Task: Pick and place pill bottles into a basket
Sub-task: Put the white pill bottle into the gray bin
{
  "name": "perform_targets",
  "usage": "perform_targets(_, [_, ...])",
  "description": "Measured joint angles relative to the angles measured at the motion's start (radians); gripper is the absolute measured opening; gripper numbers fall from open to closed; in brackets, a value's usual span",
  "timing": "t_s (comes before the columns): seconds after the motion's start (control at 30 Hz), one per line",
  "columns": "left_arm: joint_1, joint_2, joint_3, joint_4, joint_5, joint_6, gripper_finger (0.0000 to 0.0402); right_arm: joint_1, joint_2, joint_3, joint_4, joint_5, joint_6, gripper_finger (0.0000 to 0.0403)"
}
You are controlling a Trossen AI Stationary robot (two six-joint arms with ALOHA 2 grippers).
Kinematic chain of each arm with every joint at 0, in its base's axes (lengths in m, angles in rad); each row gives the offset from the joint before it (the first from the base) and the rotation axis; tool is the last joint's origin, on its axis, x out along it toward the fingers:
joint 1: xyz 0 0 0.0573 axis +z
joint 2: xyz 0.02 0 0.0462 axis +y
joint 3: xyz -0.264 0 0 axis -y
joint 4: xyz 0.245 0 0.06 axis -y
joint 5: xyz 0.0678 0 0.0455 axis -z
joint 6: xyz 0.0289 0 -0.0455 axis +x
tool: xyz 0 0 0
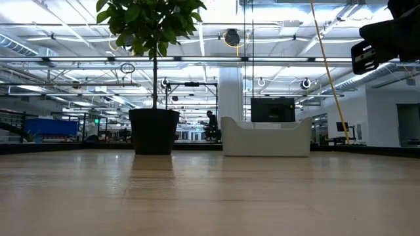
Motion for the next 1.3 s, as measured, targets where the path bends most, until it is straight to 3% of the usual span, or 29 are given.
perform_targets(0.37, [0.004, 0.031, 0.000, -0.002, 0.015, 0.146, 0.0284, 0.000, 0.000, 0.000, 0.000, 0.000, 0.000, 0.0004])
perform_targets(0.67, [0.056, 0.030, 0.000, -0.005, 0.009, 0.360, 0.0284, 0.000, 0.000, 0.000, 0.000, 0.000, 0.000, 0.0004])
perform_targets(0.83, [0.022, 0.042, 0.004, -0.074, -0.004, 0.387, 0.0285, 0.000, 0.000, 0.000, 0.000, 0.000, 0.000, 0.0004])
perform_targets(1.07, [-0.037, 0.137, 0.184, -0.390, -0.096, 0.362, 0.0285, 0.000, 0.000, 0.000, 0.000, 0.000, 0.000, 0.0004])
perform_targets(1.3, [-0.057, 0.145, 0.272, -0.269, -0.131, 0.404, 0.0285, 0.000, 0.001, 0.000, 0.000, 0.000, 0.000, 0.0004])
